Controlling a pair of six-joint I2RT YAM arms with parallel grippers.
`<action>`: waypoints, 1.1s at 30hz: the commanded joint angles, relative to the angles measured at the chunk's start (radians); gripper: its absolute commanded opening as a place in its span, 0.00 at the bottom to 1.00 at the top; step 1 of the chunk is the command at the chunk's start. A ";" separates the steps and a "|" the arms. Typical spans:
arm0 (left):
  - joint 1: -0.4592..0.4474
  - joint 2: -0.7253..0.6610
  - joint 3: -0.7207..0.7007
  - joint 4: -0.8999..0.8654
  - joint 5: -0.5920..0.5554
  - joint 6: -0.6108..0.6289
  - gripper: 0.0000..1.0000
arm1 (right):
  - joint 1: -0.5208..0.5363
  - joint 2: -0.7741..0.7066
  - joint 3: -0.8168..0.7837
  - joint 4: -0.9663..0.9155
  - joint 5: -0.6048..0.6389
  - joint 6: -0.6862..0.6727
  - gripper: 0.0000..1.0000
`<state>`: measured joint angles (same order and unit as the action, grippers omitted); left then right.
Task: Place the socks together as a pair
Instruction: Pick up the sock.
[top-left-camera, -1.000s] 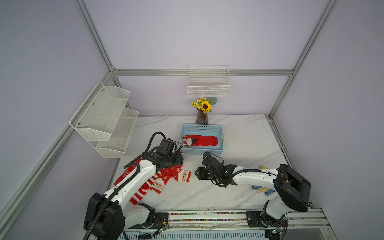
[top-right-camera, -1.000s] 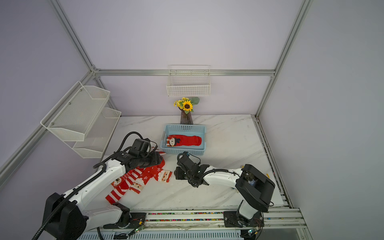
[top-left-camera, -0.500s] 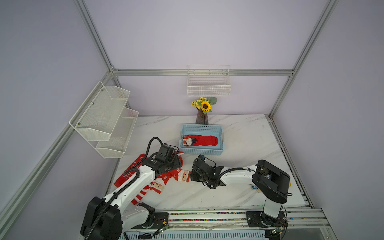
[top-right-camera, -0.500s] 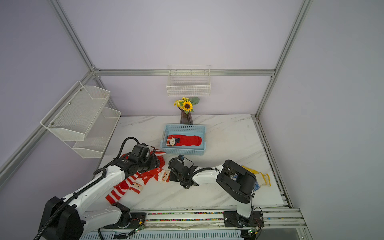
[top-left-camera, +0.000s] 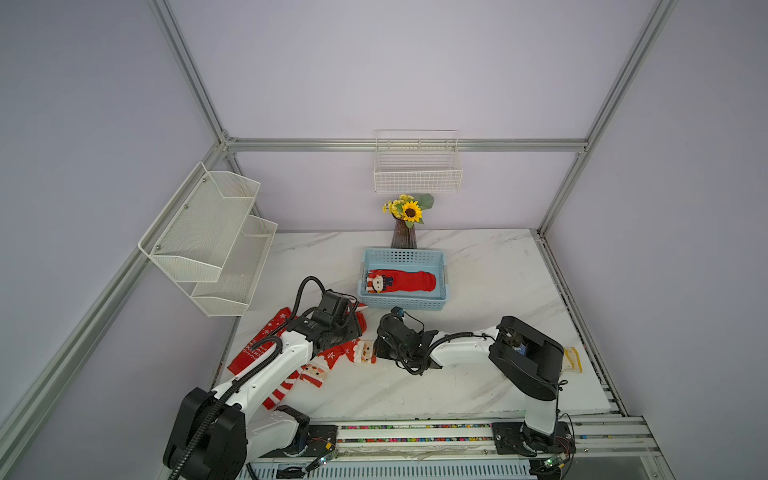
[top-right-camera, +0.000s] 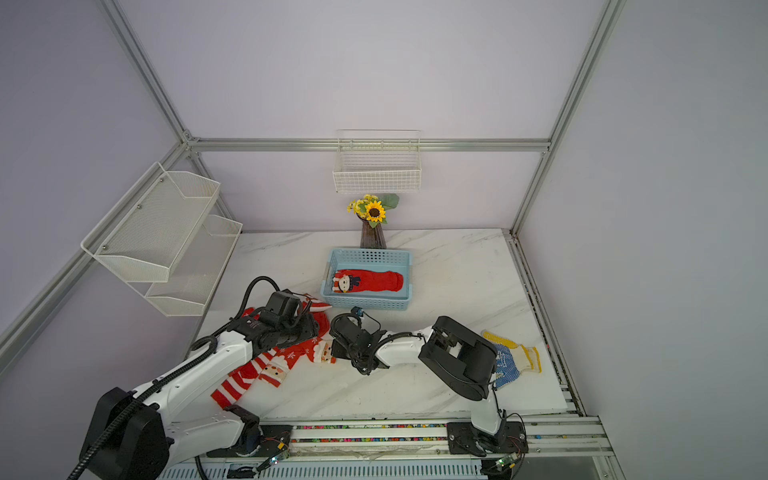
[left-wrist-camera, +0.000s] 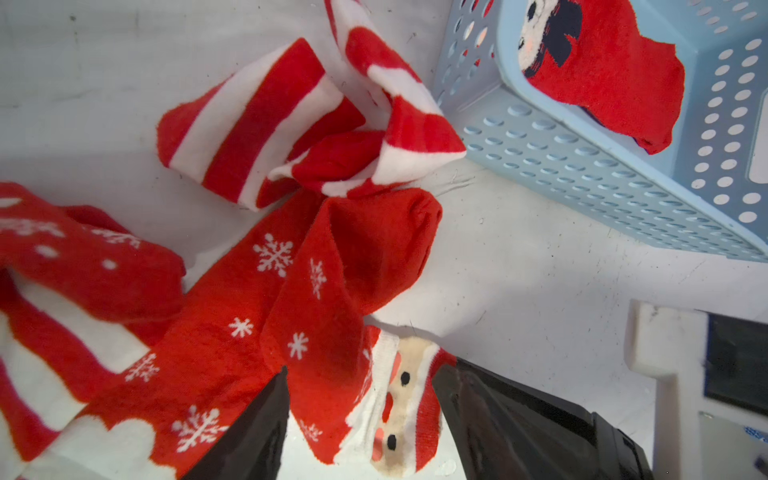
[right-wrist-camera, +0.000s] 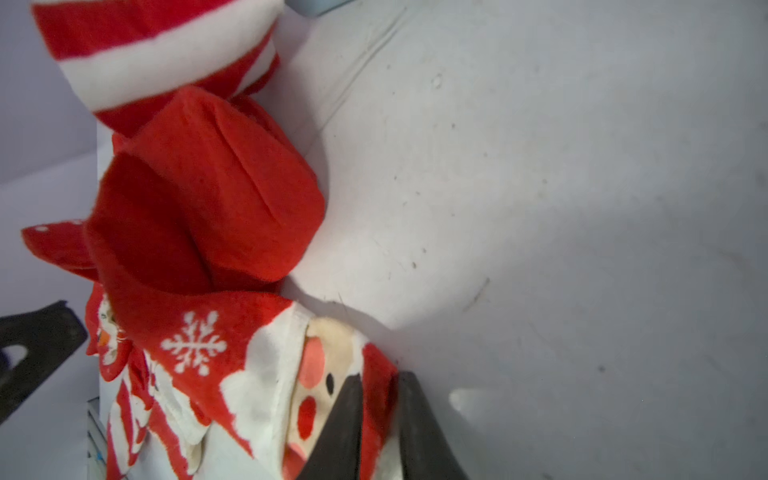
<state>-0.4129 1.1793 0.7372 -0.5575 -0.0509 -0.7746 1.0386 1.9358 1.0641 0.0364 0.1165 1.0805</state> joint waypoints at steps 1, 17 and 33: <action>-0.001 -0.045 -0.025 0.023 -0.064 -0.008 0.64 | 0.006 0.012 0.029 -0.096 0.053 0.052 0.07; -0.001 -0.104 0.032 0.056 -0.140 0.116 0.66 | 0.006 -0.294 0.075 -0.182 0.194 -0.366 0.00; -0.083 -0.163 0.155 0.250 0.124 0.552 0.79 | -0.014 -0.649 0.054 -0.244 0.218 -1.009 0.00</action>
<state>-0.4614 1.0500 0.8406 -0.4198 -0.0433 -0.3592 1.0328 1.3315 1.1271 -0.1810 0.3428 0.2195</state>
